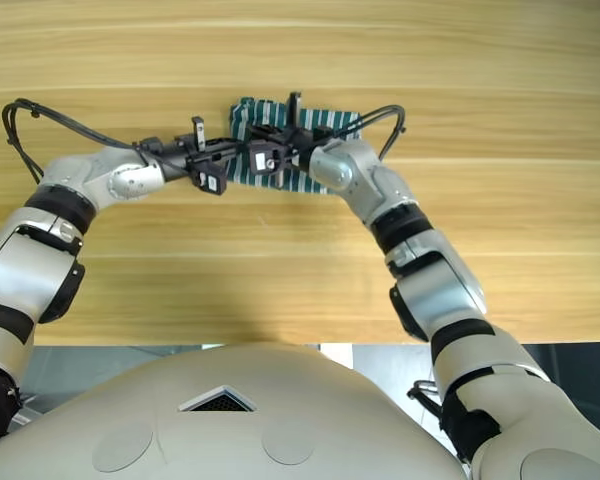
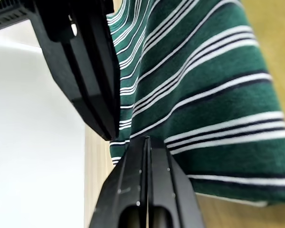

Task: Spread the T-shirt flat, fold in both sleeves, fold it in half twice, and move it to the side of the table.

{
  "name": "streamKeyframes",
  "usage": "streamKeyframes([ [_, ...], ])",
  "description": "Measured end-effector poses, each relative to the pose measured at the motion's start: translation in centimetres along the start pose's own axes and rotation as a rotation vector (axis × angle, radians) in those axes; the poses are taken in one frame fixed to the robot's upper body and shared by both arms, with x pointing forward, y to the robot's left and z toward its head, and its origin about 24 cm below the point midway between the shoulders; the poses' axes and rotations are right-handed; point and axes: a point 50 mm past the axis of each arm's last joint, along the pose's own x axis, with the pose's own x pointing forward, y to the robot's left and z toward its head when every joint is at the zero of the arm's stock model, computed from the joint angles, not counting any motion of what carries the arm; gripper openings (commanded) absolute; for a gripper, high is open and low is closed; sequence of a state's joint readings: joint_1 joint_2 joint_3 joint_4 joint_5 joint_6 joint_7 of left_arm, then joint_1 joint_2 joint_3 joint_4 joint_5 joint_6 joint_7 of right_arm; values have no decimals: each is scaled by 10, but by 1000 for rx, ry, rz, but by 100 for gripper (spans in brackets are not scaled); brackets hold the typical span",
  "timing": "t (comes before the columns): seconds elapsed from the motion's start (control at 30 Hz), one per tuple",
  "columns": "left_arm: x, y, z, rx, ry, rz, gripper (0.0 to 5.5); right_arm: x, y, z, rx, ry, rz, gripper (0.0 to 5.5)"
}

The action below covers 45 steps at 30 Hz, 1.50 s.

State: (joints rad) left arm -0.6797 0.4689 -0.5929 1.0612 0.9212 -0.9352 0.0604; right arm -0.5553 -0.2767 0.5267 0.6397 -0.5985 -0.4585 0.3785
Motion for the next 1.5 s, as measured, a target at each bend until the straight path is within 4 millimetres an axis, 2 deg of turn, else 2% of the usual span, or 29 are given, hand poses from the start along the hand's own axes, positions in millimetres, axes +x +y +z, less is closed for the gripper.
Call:
streamKeyframes([
  [0.1,1,0,1,15,-7,-6,0,-1,5,-2,-14,18,47,4],
  [0.2,2,0,1,20,-10,-5,0,-4,16,-23,7,156,73,4],
  [0.33,2,0,2,28,-16,-13,0,-4,10,-35,-18,240,89,4],
  [0.5,3,-2,3,34,-23,-25,0,-1,12,-36,-65,252,143,4],
  [0.6,1,2,3,42,-31,-14,0,-7,13,-36,-91,230,205,4],
  [0.83,0,11,13,42,-127,3,0,-52,40,-17,-73,31,348,4],
  [0.93,-3,3,17,8,-153,-21,0,-62,44,-15,-77,27,366,4],
  [1.1,-3,-4,27,-31,-212,-54,0,-64,45,-13,-61,36,365,4],
  [1.3,-3,-11,51,-141,-360,-32,0,-63,45,-13,-57,40,365,4],
  [1.4,-1,-6,58,-164,-402,-9,0,-63,45,-13,-56,41,364,4],
  [1.5,2,-10,62,-182,-407,-20,0,-63,45,-13,-55,42,364,4],
])
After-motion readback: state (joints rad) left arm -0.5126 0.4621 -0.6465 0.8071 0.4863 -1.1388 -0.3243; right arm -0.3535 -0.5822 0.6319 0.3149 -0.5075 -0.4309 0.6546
